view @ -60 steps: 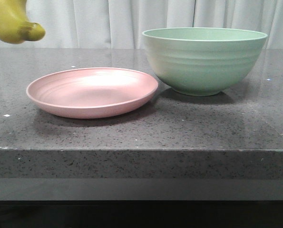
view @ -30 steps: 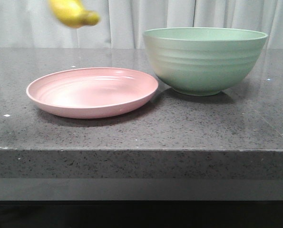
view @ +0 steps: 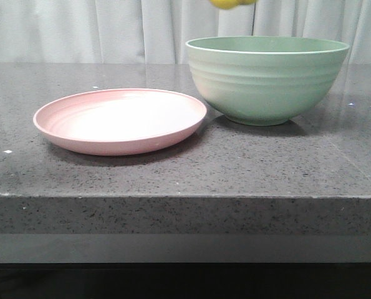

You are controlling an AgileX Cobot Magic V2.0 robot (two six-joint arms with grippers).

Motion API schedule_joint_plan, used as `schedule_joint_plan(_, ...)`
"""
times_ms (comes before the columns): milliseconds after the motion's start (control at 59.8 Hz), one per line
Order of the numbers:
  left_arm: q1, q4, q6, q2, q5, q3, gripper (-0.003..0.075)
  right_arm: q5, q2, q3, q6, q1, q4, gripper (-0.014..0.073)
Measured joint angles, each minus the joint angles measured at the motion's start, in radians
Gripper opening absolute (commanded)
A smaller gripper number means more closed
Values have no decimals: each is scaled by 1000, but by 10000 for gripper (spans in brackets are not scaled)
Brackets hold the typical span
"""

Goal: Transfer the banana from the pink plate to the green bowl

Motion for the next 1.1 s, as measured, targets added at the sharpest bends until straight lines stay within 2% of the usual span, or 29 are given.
schedule_joint_plan(251, 0, 0, 0, 0, 0, 0, 657, 90, 40, 0, -15, -57, -59, 3)
schedule_joint_plan(518, 0, 0, 0, 0, 0, 0, 657, 146, 145, 2, -18, -58, -82, 4)
schedule_joint_plan(986, 0, 0, 0, 0, 0, 0, 657, 189, 196, 3, -18, -58, -86, 8)
schedule_joint_plan(1036, 0, 0, 0, 0, 0, 0, 657, 191, 196, 3, -18, -58, -86, 27)
schedule_joint_plan(1103, 0, 0, 0, 0, 0, 0, 657, 191, 196, 3, -18, -58, -86, 106)
